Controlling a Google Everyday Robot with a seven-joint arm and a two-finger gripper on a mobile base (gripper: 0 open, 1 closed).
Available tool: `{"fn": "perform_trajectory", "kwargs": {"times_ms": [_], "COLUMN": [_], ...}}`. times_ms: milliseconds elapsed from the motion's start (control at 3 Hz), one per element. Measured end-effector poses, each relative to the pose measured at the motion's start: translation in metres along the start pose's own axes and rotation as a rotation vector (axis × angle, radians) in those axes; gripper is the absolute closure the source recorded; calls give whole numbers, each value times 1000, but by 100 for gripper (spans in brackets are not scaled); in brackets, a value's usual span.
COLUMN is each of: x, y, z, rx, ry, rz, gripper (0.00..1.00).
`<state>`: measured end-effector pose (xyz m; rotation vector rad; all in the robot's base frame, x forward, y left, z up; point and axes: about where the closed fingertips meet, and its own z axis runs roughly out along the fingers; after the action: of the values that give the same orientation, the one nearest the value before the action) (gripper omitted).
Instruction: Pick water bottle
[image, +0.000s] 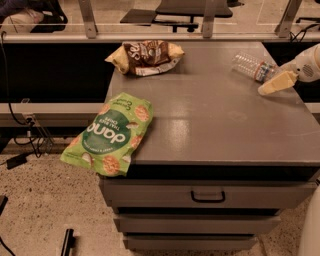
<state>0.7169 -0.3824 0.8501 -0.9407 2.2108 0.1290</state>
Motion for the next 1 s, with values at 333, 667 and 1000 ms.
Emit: {"fn": "perform_trajectory", "kwargs": {"times_ms": [333,667,1000], "x": [0,-7,-28], "y": [4,8,19], "z": [1,-4,-20], "rx": [-26,-48,-79], "ry": [-24,-54,-126], "rz": [4,-19,-71], "gripper": [57,80,100]}}
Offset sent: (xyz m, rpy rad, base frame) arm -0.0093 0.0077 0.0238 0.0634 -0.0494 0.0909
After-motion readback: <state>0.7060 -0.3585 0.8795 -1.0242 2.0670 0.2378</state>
